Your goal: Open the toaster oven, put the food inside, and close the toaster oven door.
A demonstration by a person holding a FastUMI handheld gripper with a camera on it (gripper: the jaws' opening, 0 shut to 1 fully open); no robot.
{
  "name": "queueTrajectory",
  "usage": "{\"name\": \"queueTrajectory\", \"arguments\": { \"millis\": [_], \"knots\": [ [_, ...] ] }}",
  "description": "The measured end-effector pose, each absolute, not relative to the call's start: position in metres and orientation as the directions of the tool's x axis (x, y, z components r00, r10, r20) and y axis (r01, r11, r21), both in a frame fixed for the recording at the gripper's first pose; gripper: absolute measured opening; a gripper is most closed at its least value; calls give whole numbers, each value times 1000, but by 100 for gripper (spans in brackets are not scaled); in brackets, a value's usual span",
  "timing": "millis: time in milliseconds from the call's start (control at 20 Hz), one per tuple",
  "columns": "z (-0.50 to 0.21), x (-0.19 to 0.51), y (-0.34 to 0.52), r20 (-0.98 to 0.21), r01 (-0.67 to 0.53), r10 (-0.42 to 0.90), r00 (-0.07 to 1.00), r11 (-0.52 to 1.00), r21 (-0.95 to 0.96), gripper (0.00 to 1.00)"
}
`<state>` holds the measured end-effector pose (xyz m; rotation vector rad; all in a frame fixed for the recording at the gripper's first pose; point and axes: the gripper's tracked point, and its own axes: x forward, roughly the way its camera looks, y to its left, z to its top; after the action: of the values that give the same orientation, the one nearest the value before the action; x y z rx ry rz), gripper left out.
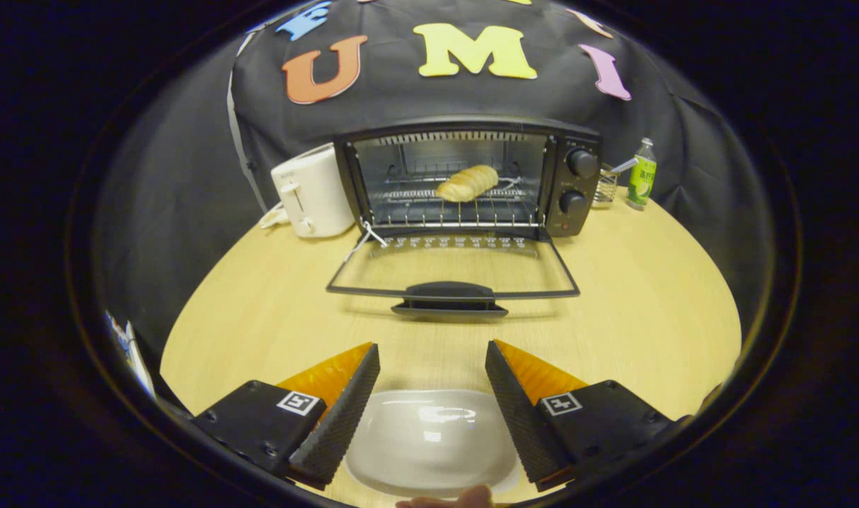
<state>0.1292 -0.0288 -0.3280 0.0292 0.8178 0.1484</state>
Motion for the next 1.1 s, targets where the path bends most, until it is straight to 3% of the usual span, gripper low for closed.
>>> {"name": "queueTrajectory", "arguments": {
  "millis": [650, 1100],
  "knots": [
    [-363, 175, -42, -784, -62, 36, 620, 998, -4, 99],
    [-325, 182, -40, -715, -1, 14, 699, 1000, 19, 99]
  ]
}}
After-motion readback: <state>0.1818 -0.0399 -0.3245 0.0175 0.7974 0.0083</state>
